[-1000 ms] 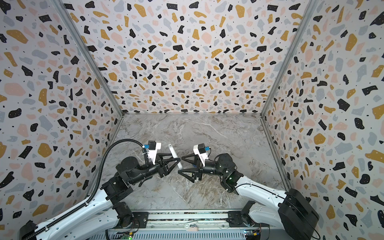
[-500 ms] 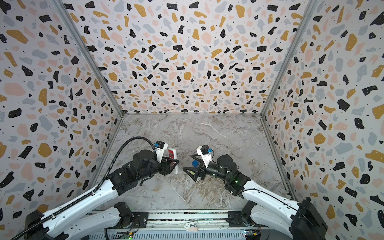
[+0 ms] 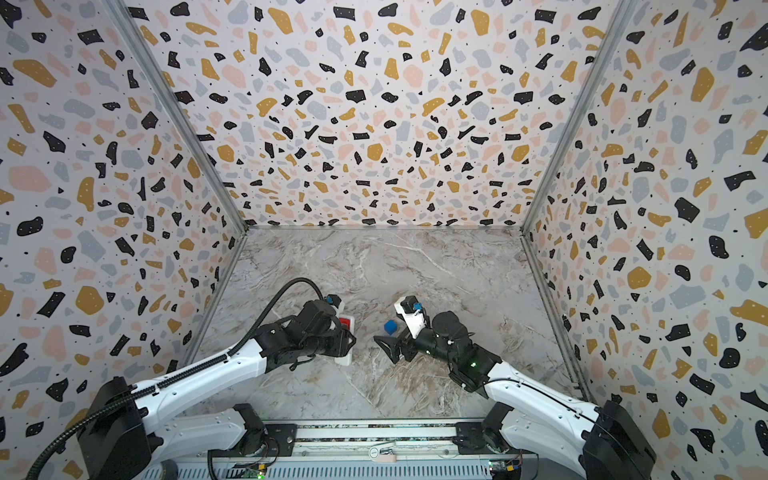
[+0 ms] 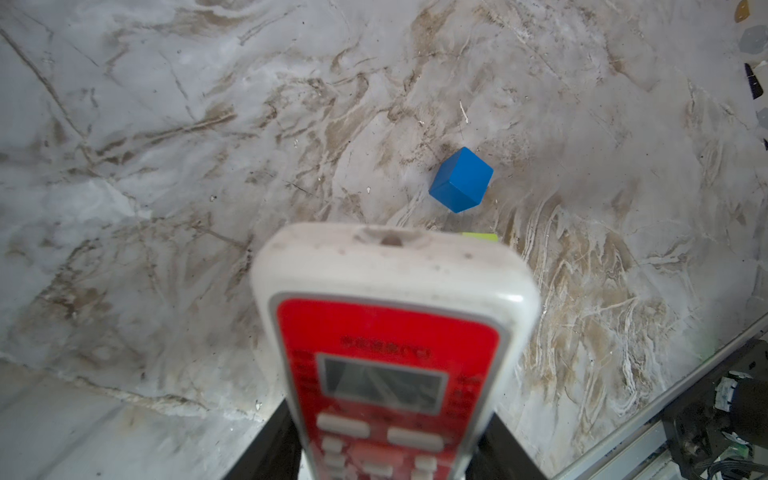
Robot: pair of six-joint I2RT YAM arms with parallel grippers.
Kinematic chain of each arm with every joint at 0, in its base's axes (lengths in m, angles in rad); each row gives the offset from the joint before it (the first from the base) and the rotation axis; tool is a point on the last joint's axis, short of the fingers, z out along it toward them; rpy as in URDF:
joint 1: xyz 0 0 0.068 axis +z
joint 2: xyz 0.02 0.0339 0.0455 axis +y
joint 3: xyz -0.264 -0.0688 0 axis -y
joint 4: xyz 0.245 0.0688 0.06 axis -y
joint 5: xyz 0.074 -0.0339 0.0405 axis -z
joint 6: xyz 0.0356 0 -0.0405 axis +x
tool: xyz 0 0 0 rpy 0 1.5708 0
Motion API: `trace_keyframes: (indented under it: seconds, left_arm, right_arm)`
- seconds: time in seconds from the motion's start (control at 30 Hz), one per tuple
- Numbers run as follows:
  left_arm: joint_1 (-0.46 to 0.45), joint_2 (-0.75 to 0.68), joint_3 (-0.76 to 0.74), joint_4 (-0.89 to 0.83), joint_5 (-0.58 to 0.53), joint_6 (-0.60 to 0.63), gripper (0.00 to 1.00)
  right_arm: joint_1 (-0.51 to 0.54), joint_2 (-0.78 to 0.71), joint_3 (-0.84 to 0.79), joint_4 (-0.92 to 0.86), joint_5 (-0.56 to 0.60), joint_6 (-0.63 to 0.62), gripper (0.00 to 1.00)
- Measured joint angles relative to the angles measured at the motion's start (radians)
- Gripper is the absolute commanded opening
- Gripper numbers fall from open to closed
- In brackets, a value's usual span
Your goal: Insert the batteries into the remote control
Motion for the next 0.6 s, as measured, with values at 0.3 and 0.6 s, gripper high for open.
trace_keyframes:
  seconds: [0.3, 0.6]
  left_arm:
    - [0.000, 0.077, 0.064, -0.063, -0.016, -0.031, 0.29]
    - [0.000, 0.127, 0.095, -0.123, -0.030, -0.052, 0.29]
  right_arm:
    - [0.000, 0.025, -0.041, -0.019, 0.058, -0.055, 1.00]
    - [0.000, 0.026, -0.065, -0.016, 0.091, -0.087, 0.99]
